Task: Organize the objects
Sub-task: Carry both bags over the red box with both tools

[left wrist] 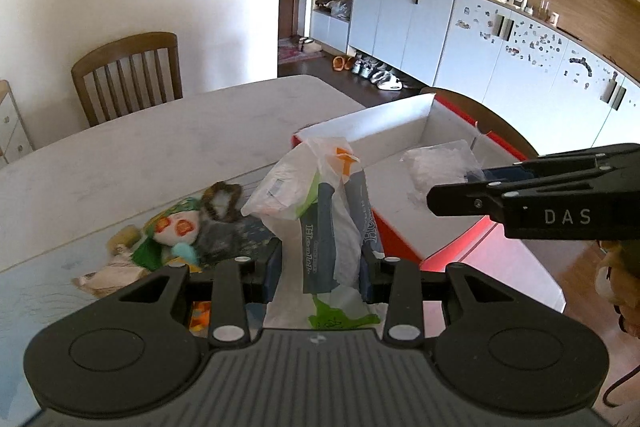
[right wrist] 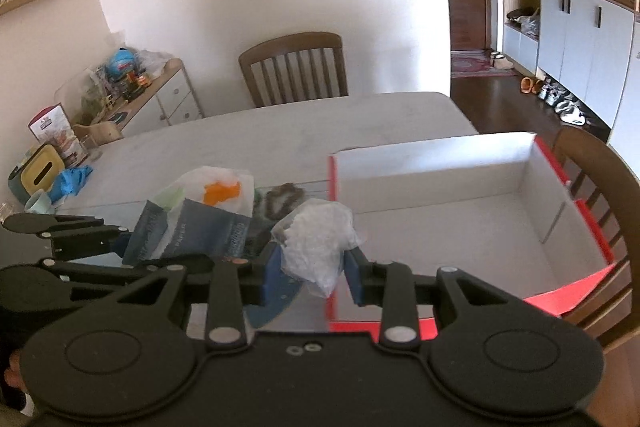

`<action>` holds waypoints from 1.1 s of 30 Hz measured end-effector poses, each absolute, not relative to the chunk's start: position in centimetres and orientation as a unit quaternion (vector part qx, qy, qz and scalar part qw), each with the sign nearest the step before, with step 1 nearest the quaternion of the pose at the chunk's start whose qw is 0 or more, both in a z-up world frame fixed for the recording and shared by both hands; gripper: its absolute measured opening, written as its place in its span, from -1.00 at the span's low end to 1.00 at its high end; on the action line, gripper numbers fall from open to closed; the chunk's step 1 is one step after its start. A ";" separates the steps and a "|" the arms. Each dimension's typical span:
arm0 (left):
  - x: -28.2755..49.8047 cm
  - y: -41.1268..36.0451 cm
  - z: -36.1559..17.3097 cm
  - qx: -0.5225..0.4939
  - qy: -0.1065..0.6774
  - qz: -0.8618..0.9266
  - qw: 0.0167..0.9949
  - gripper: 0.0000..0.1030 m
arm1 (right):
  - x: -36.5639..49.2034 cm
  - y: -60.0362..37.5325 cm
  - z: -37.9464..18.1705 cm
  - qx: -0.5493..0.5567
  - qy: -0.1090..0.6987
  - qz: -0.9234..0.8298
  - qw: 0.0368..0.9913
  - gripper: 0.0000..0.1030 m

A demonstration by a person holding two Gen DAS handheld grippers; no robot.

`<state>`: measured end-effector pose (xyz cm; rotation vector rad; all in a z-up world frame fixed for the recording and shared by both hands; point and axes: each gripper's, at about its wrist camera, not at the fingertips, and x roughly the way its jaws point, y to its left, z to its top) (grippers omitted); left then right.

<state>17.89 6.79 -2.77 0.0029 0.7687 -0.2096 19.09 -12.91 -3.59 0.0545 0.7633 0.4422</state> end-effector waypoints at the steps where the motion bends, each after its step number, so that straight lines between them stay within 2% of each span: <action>1: 18.2 6.3 -2.7 -0.001 0.376 -0.103 0.921 -0.27 | 19.3 -13.5 -3.6 0.026 0.369 0.213 0.904 -0.36; 20: 26.9 -4.3 -3.7 0.041 0.404 -0.102 0.908 -0.27 | 24.5 -23.9 -6.7 0.023 0.385 0.183 0.904 -0.36; 33: 34.1 -8.5 -8.5 0.066 0.472 -0.092 0.874 -0.27 | 29.3 -25.4 -11.0 -0.016 0.442 0.196 0.875 -0.35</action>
